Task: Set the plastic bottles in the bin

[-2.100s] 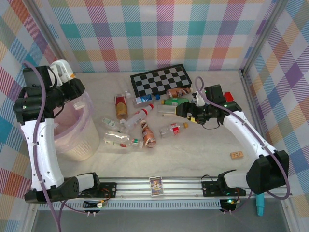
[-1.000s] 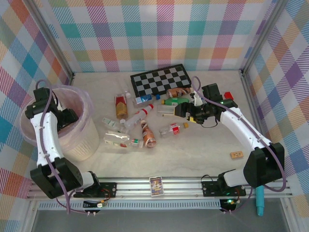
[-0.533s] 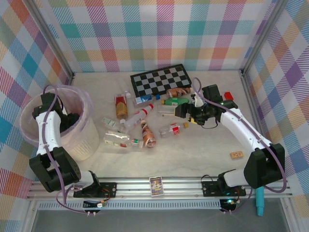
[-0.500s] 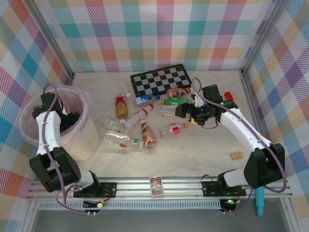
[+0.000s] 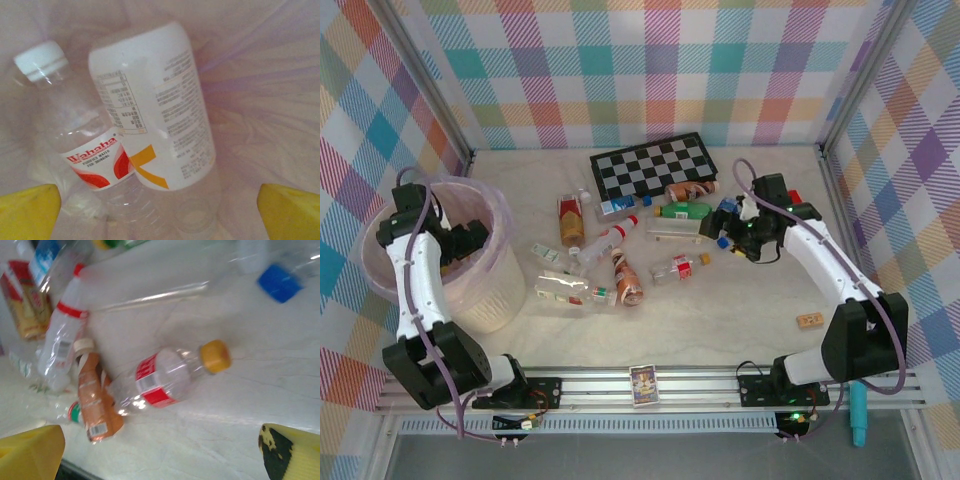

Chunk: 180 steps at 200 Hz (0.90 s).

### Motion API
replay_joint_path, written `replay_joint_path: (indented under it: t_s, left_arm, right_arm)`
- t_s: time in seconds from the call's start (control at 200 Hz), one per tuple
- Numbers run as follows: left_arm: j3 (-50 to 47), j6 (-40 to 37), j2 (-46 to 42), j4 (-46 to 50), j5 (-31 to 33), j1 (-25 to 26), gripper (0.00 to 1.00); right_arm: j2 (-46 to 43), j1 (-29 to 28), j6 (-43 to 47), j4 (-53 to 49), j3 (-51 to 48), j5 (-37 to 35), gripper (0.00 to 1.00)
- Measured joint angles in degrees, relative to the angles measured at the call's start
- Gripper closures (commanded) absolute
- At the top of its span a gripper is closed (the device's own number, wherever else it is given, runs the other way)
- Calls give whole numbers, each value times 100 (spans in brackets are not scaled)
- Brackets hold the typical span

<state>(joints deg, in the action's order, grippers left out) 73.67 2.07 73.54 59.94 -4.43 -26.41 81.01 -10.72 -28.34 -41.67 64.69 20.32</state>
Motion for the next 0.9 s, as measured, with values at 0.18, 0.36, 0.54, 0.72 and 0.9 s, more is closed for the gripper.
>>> replay_joint_path:
  t_s: [0.18,0.36,0.54,0.72,0.9]
  left_arm:
    - [809,0,-542,323,107,0,0]
    - [1545,72,-916,466,-114,24,0]
    - [1969,315,-957,603,-195,911,1]
    - [2446,575,-911,658,37,2500,1]
    - [2234,911,-920,376,503,4406,1]
  right_arm:
    - [426,662,-107,37,109,-437,1]
    - [1309,1357,-372,409,321,-555,0]
    - [2153,1482,-627,634,811,-645,3]
    - [2651,1480,-769,743,1303,-686,8]
    - [2959,1480,-903,774,1580,-741,10]
